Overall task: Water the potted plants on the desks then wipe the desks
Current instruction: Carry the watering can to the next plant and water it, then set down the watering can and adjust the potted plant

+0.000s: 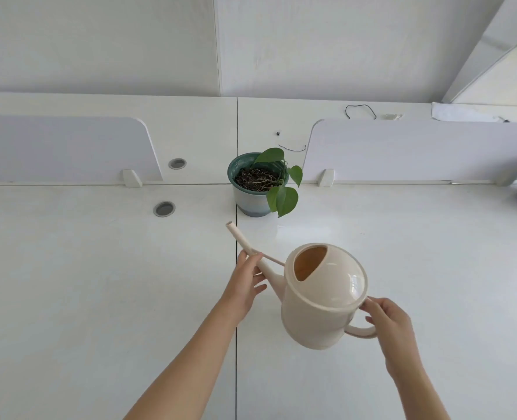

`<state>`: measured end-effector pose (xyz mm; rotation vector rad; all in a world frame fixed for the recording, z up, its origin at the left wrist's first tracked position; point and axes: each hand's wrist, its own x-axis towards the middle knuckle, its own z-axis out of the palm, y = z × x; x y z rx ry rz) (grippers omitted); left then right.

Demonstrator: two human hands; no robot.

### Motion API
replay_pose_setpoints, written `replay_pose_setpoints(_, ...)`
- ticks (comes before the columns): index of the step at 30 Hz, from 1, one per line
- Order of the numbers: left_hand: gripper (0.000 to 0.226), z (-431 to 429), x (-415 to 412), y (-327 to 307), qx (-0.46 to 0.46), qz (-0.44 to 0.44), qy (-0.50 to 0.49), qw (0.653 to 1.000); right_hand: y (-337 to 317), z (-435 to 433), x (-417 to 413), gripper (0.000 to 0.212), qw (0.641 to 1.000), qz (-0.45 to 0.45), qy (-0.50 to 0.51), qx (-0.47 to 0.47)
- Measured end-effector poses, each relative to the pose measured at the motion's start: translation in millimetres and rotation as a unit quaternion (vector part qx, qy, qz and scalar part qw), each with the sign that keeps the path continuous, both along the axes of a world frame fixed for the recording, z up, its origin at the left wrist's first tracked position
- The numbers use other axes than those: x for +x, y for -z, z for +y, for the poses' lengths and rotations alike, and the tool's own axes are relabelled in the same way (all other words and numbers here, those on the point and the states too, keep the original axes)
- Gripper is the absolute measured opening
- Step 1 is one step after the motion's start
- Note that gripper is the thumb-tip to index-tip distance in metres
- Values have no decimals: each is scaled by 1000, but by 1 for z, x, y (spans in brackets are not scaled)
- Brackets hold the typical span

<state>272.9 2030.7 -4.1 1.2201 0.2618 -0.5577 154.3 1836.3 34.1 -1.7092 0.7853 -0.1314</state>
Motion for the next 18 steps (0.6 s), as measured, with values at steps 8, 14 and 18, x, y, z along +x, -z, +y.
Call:
replay_pose_setpoints(8, 22, 53, -14, 10, 16, -45, -92, 995, 21, 33, 16, 11, 994, 5, -106, 14)
replay_pose_setpoints(14, 23, 91, -28, 9, 17, -49, -173, 984, 30, 60, 32, 13, 984, 23, -178, 19)
replay_pose_setpoints(18, 17, 107, -37, 10, 15, -46, -222, 974, 35, 72, 39, 15, 974, 40, -221, 17)
